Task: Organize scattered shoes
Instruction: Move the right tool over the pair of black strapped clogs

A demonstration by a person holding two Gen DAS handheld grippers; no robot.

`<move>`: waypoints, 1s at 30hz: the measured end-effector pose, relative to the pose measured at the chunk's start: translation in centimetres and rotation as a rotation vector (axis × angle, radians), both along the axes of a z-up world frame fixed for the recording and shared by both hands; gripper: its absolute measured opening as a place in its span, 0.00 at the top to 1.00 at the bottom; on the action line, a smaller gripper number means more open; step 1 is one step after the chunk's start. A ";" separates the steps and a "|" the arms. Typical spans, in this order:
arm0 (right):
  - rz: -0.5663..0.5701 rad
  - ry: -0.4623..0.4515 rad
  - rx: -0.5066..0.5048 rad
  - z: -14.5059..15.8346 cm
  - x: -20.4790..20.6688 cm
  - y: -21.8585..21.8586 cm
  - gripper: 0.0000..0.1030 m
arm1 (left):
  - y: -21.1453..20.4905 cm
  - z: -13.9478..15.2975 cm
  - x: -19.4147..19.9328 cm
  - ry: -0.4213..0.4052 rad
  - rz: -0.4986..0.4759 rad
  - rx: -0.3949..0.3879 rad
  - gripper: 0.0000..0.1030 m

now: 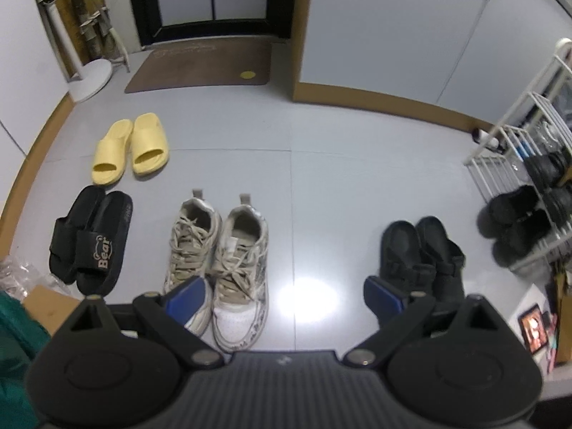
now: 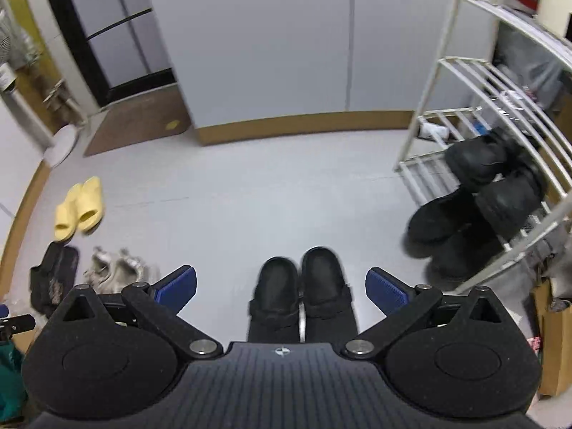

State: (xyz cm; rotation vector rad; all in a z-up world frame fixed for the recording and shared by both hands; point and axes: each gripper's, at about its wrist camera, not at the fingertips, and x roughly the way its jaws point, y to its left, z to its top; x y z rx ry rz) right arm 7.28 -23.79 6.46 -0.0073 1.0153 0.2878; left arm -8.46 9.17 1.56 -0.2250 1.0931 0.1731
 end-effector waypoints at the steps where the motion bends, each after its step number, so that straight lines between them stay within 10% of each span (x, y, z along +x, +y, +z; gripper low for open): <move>1: 0.019 -0.002 -0.001 0.0 -0.1 0.4 0.00 | 0.0 0.3 0.0 0.002 -0.003 0.005 0.05; 30: 0.181 0.130 -0.057 -4.2 -3.5 10.4 0.00 | -2.0 0.7 1.4 -0.112 -0.100 -0.013 0.05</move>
